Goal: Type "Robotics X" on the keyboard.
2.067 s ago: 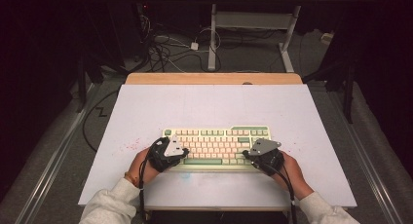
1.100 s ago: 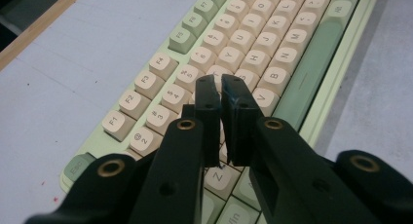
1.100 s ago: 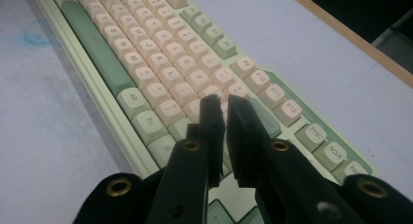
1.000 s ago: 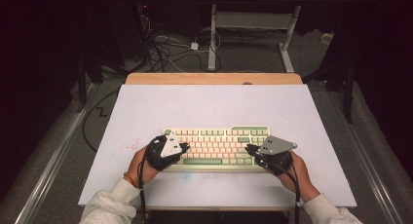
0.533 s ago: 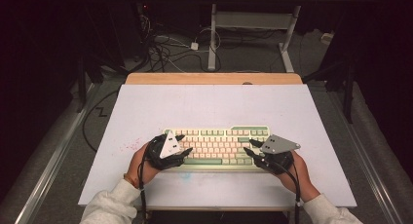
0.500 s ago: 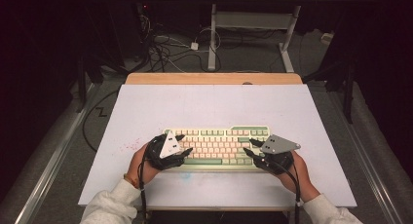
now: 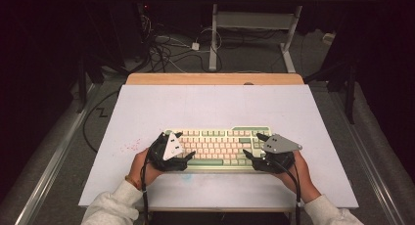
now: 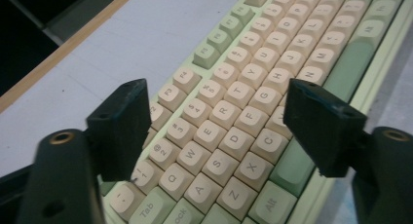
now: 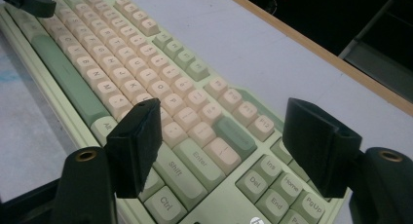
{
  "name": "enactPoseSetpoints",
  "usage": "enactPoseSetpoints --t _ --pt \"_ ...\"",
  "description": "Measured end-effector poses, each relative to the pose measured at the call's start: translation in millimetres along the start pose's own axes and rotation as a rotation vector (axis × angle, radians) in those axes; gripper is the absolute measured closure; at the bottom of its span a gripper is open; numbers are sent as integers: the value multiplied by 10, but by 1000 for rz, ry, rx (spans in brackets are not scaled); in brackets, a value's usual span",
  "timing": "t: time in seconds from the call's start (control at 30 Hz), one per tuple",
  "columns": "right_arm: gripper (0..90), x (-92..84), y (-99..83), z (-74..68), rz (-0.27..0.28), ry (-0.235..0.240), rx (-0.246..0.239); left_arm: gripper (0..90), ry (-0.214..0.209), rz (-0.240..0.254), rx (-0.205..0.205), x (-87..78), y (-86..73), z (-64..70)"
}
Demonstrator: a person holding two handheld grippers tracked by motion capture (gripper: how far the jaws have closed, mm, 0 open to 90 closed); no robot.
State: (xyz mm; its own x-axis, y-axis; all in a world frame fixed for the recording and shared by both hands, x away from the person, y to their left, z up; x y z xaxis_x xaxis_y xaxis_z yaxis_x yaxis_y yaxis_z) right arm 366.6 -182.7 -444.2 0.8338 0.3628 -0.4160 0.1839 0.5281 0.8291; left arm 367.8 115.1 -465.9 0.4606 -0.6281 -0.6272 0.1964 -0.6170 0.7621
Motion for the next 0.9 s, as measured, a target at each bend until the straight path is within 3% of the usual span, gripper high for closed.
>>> enactPoseSetpoints --t 0.27,0.9 --pt "218 16 -4 6 10 -34 21 159 6 3 -6 2 6 1" --pt "164 6 17 -4 10 -55 12 159 20 26 8 -53 53 12"
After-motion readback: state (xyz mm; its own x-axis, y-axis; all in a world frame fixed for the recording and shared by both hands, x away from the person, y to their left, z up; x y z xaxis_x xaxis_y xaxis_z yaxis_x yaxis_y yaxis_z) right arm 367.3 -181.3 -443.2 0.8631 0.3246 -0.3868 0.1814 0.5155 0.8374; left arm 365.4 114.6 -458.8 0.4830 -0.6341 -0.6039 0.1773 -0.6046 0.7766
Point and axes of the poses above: each handheld gripper's, and its own axes: x roughly forward along the jaws, y roughly out of its top, z roughly to its right, the point moved 4 cm from there along x, roughly forward along the jaws, and after that the axes turned 13 degrees about -y, right-handed, at the moved point
